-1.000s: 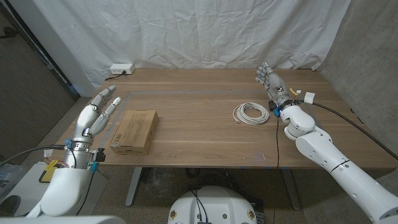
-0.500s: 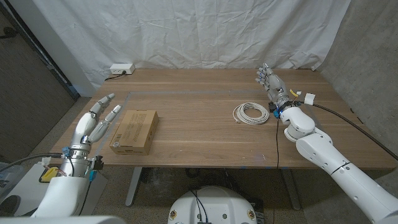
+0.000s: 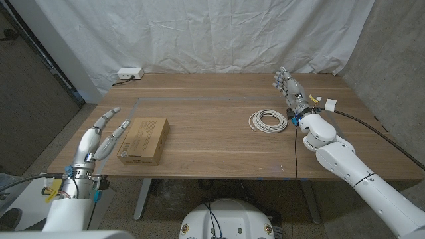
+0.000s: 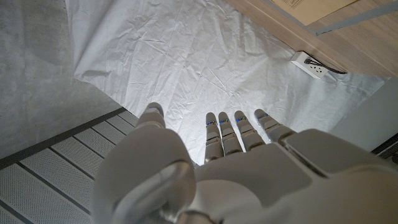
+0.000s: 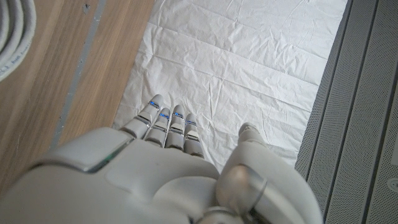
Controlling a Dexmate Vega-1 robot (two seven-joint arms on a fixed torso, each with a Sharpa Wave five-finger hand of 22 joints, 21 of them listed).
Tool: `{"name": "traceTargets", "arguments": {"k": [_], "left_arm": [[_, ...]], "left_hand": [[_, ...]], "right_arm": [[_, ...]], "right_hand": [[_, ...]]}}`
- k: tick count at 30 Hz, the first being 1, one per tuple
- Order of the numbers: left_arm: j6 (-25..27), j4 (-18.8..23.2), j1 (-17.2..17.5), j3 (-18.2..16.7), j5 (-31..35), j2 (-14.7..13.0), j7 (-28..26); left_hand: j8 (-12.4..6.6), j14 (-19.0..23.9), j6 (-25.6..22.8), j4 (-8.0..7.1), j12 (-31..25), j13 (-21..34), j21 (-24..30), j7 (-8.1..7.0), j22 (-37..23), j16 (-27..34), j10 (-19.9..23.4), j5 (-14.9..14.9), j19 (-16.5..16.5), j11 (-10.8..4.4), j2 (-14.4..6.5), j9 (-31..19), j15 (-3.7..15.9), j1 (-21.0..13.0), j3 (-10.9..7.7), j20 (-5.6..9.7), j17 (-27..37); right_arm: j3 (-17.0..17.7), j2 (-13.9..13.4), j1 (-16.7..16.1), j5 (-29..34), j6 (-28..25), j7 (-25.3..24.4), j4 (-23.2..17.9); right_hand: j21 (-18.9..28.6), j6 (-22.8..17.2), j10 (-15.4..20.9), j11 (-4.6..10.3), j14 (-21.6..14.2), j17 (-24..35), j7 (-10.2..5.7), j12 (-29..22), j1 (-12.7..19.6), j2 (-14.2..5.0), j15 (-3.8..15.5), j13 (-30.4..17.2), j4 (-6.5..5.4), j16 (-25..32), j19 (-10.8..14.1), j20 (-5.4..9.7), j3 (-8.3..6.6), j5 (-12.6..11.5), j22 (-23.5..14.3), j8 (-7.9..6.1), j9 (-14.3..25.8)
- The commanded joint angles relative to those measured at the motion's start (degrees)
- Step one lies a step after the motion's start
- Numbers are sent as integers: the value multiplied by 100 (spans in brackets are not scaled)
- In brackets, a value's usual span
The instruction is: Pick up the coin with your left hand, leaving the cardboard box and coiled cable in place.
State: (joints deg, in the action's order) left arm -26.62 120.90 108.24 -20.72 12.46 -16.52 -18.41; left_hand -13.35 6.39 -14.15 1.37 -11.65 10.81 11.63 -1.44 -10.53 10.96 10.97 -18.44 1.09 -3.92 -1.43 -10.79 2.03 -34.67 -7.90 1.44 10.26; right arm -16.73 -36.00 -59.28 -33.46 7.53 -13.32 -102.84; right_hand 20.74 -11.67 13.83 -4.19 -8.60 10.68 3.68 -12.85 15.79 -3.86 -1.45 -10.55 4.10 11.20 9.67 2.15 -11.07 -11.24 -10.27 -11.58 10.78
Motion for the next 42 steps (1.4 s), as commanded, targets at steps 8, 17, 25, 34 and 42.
{"name": "traceTargets", "arguments": {"k": [8, 17, 25, 34, 42], "left_arm": [[443, 487, 539, -119, 739, 400, -375], [665, 763, 728, -176, 1067, 528, -516], [975, 1033, 898, -161, 1253, 685, -564], [1552, 1434, 1075, -94, 1896, 798, -670], [2293, 1791, 1293, 68, 3037, 915, -973]], "left_hand": [[40, -179, -97, 411, 48, 21, -14, -97, -25, -49, -229, -70, -200, 51, 68, -31, 50, -686, -143, -387, 19], [93, -283, -17, 674, 66, 26, -16, -272, -30, -50, -409, -85, -294, -9, 94, -40, 72, -1176, -256, -444, 25], [92, -296, -38, 781, 44, 28, -1, -339, -30, -39, -421, -84, -293, 19, 78, -47, 31, -1464, -334, -452, 22], [-102, -352, -667, 821, 54, 30, 38, -256, -34, -41, -588, -15, -256, 317, 57, -64, -189, -1990, -456, -576, 16], [-150, -470, -909, 803, 82, 28, 35, -236, -36, -63, -755, 25, -283, 316, 34, -65, -244, -2148, -492, -607, 17]], "right_arm": [[-17, -28, 47, 25, -90, -8, -139], [-18, -26, 18, 52, -115, -60, -190], [-4, -28, -10, 77, -134, -114, -210], [23, 0, -32, 68, -34, -86, -150], [36, -7, -36, 59, -23, -70, -138]], "right_hand": [[-49, -71, 24, 4, 8, 18, -24, 4, 49, -38, -23, -8, 24, -11, 43, 152, -16, 24, -12, 11, 12], [-66, -79, 30, -4, 9, 20, -18, 6, 52, -43, -21, -9, 29, -11, 47, 147, -19, 29, -13, 10, 12], [-79, -84, 37, -4, 6, 20, -16, 6, 54, -43, -22, -10, 35, -10, 51, 150, -19, 31, -14, 10, 13], [-93, -86, 36, -6, 6, 21, -19, 10, 54, -46, -30, -11, 38, -10, 53, 143, -20, 34, -14, 11, 13], [-107, -85, 34, -10, 13, 22, -23, 14, 53, -46, -37, -11, 42, -13, 58, 141, -19, 37, -15, 13, 13]]}}
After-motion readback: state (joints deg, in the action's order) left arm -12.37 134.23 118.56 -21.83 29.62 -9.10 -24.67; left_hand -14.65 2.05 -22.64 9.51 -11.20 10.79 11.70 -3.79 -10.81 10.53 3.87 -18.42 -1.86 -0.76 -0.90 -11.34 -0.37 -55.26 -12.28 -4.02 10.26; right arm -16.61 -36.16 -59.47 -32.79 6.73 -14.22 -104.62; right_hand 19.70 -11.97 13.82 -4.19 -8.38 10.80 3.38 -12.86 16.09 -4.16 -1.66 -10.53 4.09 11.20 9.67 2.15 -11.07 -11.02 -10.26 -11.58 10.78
